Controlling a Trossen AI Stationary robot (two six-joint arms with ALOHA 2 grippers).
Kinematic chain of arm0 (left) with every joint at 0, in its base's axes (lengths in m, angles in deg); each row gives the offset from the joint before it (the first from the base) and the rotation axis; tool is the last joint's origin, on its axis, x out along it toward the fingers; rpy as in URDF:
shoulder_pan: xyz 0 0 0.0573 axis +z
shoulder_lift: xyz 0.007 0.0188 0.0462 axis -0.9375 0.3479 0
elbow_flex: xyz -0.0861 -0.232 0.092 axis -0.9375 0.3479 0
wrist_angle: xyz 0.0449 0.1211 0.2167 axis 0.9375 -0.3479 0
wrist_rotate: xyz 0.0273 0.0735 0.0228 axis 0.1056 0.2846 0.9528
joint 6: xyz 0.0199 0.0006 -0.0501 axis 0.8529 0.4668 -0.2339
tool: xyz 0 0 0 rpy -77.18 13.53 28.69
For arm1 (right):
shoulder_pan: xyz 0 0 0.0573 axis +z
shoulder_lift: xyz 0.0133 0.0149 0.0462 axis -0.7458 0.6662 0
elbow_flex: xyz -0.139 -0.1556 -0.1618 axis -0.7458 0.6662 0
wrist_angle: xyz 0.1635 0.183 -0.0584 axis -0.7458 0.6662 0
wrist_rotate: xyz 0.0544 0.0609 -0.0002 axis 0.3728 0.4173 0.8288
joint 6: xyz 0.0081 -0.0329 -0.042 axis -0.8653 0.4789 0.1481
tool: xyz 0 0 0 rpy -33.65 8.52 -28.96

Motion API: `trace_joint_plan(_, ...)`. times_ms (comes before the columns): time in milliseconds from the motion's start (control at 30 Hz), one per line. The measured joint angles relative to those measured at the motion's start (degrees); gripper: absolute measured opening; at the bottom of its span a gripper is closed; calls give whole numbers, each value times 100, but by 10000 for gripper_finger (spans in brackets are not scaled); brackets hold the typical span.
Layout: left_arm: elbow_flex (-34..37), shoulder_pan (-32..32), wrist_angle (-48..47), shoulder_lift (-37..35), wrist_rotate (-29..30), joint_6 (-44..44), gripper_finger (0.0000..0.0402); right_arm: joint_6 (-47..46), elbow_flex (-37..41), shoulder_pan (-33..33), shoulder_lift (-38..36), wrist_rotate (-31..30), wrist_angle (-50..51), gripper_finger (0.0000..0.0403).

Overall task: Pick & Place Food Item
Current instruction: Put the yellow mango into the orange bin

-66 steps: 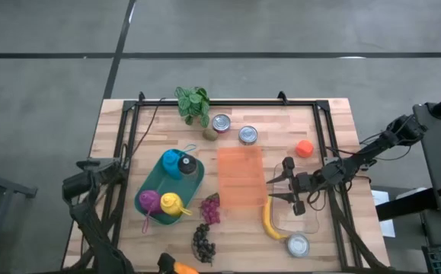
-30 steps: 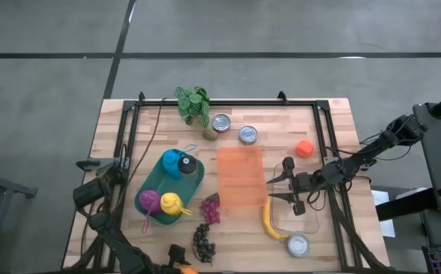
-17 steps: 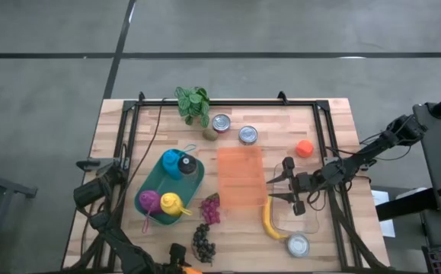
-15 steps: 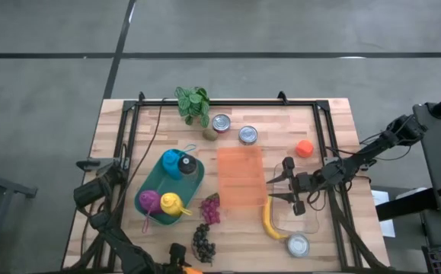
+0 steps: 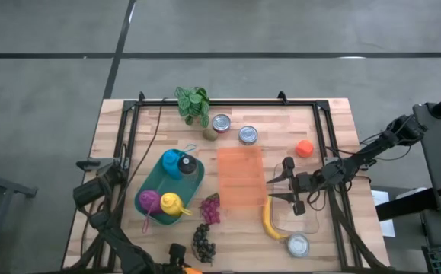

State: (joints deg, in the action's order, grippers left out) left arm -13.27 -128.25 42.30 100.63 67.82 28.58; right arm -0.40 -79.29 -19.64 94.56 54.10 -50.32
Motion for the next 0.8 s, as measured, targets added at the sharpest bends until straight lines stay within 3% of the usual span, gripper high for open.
trace_joint_plan(333, -106, 2, -141, -637, 15, -2, 203, 0, 0, -1, 0, 0, 1, 189)
trace_joint_plan(533, -537, 41, -829, -1293, 130, -59, 203, 0, 0, 0, 0, 2, 1, 189)
trace_joint_plan(800, -1631, 324, -2207, -1831, 1132, -240, 203, 0, 0, 1, 0, 0, -1, 189)
